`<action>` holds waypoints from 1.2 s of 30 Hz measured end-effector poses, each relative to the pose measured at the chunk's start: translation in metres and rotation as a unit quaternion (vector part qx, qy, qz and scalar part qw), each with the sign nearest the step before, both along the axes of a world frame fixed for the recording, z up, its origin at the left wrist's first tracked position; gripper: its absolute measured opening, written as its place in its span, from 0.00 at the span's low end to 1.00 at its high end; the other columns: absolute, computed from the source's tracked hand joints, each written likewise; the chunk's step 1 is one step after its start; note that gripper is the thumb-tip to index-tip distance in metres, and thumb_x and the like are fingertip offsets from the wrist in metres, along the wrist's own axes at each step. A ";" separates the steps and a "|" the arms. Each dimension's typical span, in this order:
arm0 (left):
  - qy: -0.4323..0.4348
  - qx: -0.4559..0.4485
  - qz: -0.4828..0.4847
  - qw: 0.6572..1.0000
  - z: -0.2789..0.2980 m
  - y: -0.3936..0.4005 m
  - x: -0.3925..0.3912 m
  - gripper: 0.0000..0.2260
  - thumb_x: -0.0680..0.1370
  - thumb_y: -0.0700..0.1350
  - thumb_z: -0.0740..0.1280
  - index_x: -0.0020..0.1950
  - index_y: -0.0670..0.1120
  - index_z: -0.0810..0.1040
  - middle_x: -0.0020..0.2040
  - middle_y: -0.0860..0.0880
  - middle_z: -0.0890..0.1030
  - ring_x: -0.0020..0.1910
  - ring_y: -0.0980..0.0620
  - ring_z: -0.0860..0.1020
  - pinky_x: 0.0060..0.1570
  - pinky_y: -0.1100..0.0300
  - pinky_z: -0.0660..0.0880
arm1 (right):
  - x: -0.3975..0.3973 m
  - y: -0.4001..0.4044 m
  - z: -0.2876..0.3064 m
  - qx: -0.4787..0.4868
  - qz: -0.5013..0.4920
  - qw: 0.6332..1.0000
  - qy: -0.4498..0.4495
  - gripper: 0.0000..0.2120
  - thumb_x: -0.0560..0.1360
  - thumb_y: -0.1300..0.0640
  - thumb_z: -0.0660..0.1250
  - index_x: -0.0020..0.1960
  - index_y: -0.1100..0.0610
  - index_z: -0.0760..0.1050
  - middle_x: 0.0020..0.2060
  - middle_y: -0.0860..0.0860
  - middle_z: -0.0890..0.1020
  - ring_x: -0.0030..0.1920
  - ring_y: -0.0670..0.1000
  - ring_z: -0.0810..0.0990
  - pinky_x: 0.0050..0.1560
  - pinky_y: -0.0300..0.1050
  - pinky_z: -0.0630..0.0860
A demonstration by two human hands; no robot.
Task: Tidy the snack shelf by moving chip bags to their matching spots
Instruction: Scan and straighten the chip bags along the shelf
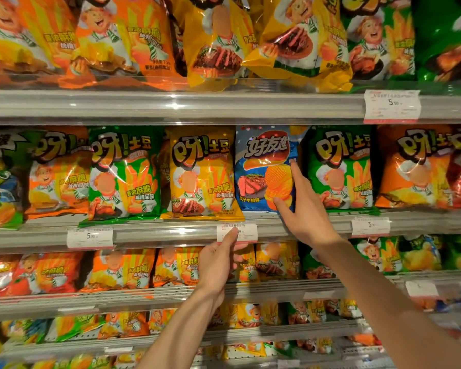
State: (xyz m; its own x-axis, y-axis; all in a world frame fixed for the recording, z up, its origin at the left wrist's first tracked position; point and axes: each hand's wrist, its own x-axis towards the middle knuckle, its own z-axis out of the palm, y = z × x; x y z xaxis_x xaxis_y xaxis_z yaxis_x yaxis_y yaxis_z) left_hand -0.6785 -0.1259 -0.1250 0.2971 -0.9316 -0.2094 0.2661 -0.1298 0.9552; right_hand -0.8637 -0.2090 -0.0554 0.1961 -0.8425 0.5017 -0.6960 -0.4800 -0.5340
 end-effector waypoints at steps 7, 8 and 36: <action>-0.007 -0.011 0.006 1.000 -0.005 0.000 -0.001 0.18 0.79 0.56 0.71 0.47 0.40 0.87 0.38 0.48 0.87 0.28 0.58 0.77 0.28 0.68 0.73 | 0.000 0.033 -0.051 -0.134 -0.074 0.986 0.067 0.31 0.82 0.47 0.63 0.79 0.63 0.62 0.76 0.60 0.69 0.77 0.60 0.66 0.75 0.62 0.65; -0.018 -0.020 0.002 1.000 -0.008 0.001 0.000 0.17 0.79 0.55 0.71 0.45 0.40 0.85 0.39 0.45 0.86 0.30 0.55 0.78 0.29 0.67 0.73 | -0.001 0.039 -0.056 -0.124 -0.080 0.985 0.086 0.32 0.82 0.45 0.61 0.79 0.62 0.63 0.77 0.60 0.68 0.78 0.60 0.64 0.76 0.63 0.63; -0.418 -0.042 -0.046 0.906 -0.040 0.053 -0.188 0.28 0.76 0.73 0.58 0.73 0.63 0.68 0.73 0.59 0.73 0.69 0.55 0.76 0.67 0.48 0.76 | -0.256 0.092 -0.132 0.231 -0.055 0.970 -0.048 0.35 0.78 0.31 0.56 0.81 0.45 0.58 0.76 0.46 0.68 0.73 0.49 0.71 0.70 0.56 0.73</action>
State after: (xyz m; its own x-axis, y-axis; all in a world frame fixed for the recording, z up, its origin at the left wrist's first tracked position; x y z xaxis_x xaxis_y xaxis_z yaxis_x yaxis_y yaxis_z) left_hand -0.8661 -0.0726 -0.1654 0.2404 -0.9626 0.1251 -0.5631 -0.0333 0.8257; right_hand -1.1200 -0.1166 -0.1876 0.0631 -0.9950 0.0777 -0.6662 -0.0999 -0.7390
